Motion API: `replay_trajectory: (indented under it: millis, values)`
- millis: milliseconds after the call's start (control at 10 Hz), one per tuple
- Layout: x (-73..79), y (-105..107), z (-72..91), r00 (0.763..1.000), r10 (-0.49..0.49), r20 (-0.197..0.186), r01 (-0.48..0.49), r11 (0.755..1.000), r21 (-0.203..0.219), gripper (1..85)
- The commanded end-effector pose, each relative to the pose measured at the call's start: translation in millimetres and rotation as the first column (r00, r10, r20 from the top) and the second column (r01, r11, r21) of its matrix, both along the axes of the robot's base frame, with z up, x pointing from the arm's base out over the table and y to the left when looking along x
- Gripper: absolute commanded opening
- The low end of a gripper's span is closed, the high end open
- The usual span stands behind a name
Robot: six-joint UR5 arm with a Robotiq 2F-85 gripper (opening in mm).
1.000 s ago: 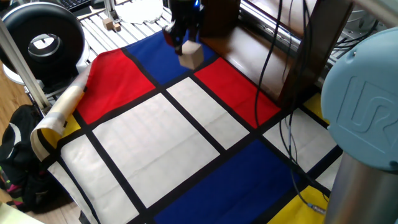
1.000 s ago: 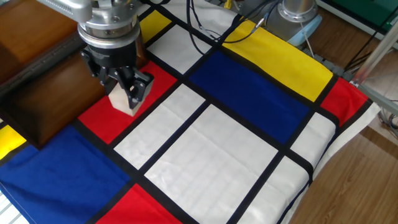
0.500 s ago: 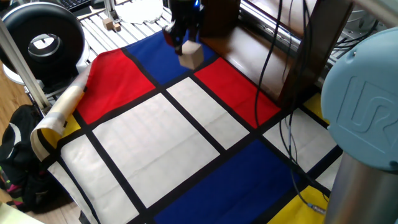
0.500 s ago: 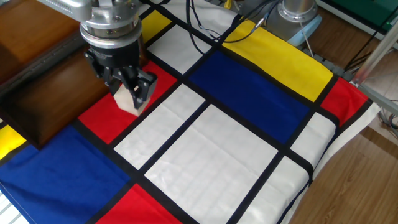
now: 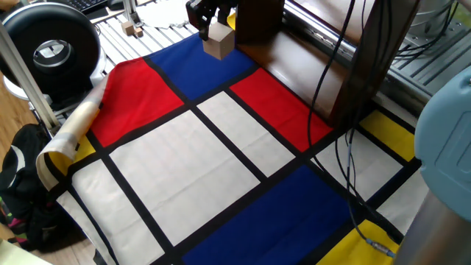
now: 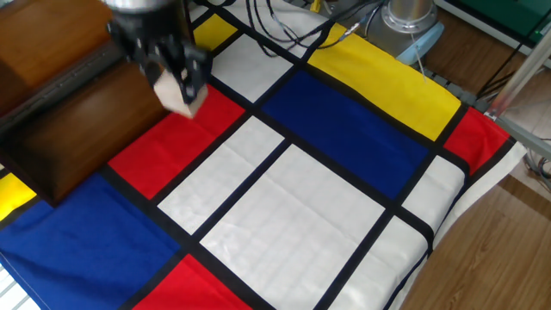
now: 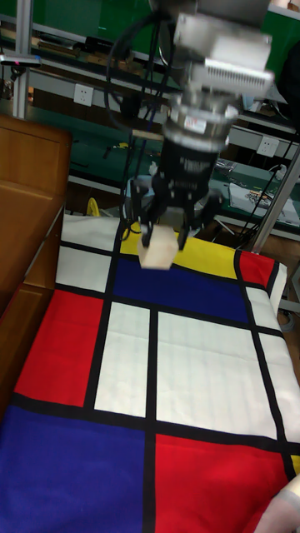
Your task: Put the object on the shelf
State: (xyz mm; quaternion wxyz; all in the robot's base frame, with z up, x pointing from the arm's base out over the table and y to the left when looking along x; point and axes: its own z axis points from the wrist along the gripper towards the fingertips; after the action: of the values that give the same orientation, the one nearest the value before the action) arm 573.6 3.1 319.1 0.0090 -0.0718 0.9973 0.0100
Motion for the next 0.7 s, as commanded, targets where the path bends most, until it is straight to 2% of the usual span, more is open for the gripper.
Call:
replay_trajectory:
  millis: [0,600]
  values:
    - [-19.9,-8.9,27.0,1.0,0.007,-0.007,-0.007,1.0,0.003,1.0]
    - [-23.6,-12.5,24.4,1.0,0.007,-0.01,-0.008,1.0,-0.004,1.0]
